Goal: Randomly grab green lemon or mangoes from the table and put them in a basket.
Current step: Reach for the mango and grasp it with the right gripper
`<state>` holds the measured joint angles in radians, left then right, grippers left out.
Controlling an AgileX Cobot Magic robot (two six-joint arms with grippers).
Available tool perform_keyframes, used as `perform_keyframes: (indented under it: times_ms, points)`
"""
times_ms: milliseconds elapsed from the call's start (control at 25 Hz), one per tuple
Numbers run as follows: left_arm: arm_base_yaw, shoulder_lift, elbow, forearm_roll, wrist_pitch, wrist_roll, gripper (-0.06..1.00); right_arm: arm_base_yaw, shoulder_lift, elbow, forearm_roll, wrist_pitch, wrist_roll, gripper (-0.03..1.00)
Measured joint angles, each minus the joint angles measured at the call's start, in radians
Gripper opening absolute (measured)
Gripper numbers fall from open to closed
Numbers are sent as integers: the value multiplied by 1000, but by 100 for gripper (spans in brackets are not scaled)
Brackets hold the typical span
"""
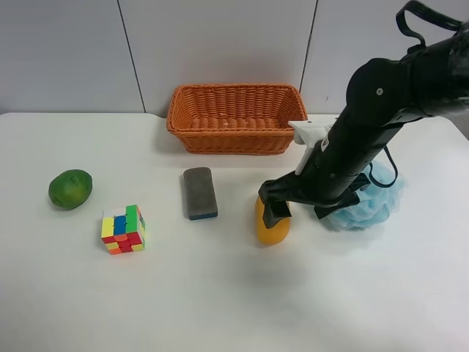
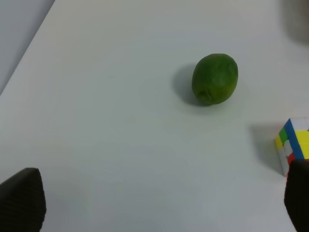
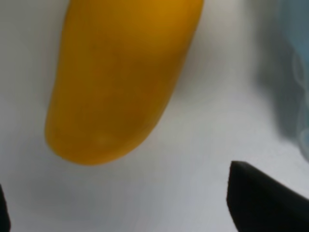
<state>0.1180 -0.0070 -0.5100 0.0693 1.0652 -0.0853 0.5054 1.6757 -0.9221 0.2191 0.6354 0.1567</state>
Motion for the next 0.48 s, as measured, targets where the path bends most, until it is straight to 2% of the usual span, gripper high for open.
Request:
perform_keyframes:
  times_ms: [200, 480]
  points:
    - [0, 0, 0, 0, 0, 0, 99, -8, 29, 0, 11, -61, 3, 88]
    - [0, 0, 0, 0, 0, 0, 99, -8, 162, 0, 127, -172, -63, 88]
